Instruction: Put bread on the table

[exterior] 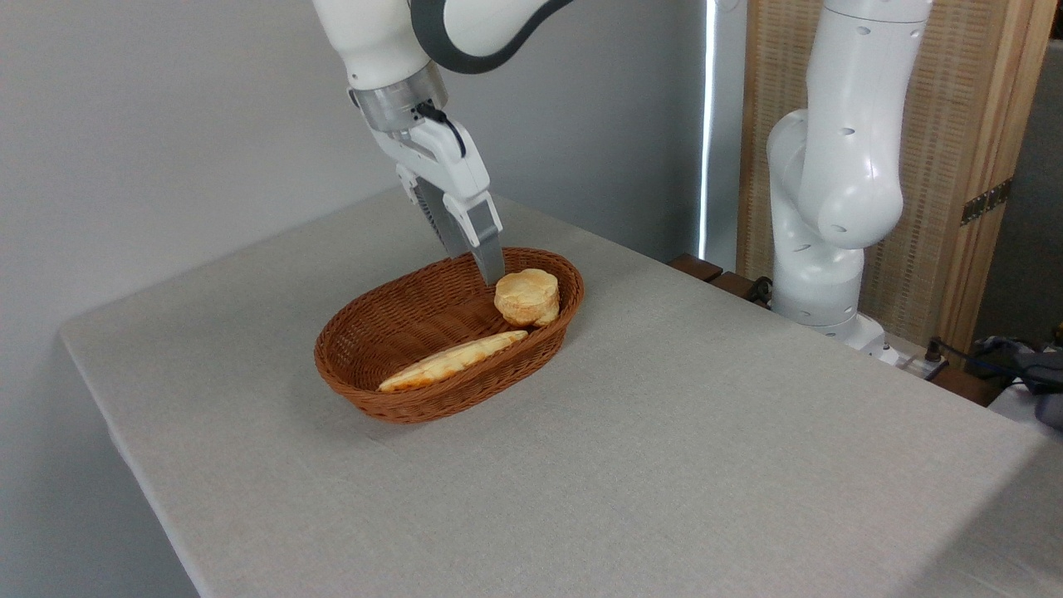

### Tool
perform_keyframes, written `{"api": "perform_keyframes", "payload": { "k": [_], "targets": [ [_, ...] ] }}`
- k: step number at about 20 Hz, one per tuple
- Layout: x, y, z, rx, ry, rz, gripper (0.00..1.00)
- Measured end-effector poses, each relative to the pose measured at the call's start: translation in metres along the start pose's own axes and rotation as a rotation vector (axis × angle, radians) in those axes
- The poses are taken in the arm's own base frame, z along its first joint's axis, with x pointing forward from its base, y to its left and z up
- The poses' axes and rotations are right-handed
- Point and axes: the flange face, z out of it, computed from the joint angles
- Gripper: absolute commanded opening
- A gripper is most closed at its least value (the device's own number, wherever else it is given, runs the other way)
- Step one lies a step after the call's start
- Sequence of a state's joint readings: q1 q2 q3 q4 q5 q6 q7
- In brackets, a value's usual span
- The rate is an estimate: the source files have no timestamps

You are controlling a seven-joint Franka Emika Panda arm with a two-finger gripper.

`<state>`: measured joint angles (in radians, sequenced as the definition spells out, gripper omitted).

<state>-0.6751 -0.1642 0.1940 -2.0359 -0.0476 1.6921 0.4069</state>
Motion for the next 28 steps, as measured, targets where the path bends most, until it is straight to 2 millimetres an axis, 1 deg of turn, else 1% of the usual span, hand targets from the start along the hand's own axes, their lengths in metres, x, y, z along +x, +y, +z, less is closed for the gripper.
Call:
{"api": "perform_keyframes", "payload": {
  "k": [2,3,5,7,9,16,19,20,21,23,24,25,26,27,28],
  "targets": [
    [0.005,0.015,0.005,0.002,-0.011,0.011,1.0],
    [0.006,0.02,0.01,-0.001,-0.023,0.017,1.0],
    [0.005,0.025,0.027,-0.011,-0.057,0.025,1.0],
    [0.002,0.025,0.046,-0.025,-0.096,0.023,1.0],
    [0.0,0.024,0.058,-0.033,-0.121,0.02,1.0],
    [0.001,0.015,0.08,-0.006,-0.188,0.018,1.0],
    [0.002,0.013,0.086,-0.004,-0.204,0.018,1.0],
    [0.003,0.013,0.087,-0.004,-0.206,0.017,0.98],
    [0.003,0.013,0.087,-0.004,-0.207,0.018,0.83],
    [0.002,0.012,0.087,0.009,-0.212,0.021,0.4],
    [0.002,0.011,0.087,0.018,-0.216,0.023,0.27],
    [0.002,0.01,0.087,0.022,-0.218,0.024,0.2],
    [0.002,0.01,0.087,0.023,-0.218,0.024,0.15],
    [0.001,0.009,0.087,0.024,-0.219,0.024,0.11],
    [0.001,0.009,0.087,0.024,-0.219,0.023,0.1]
  ]
}}
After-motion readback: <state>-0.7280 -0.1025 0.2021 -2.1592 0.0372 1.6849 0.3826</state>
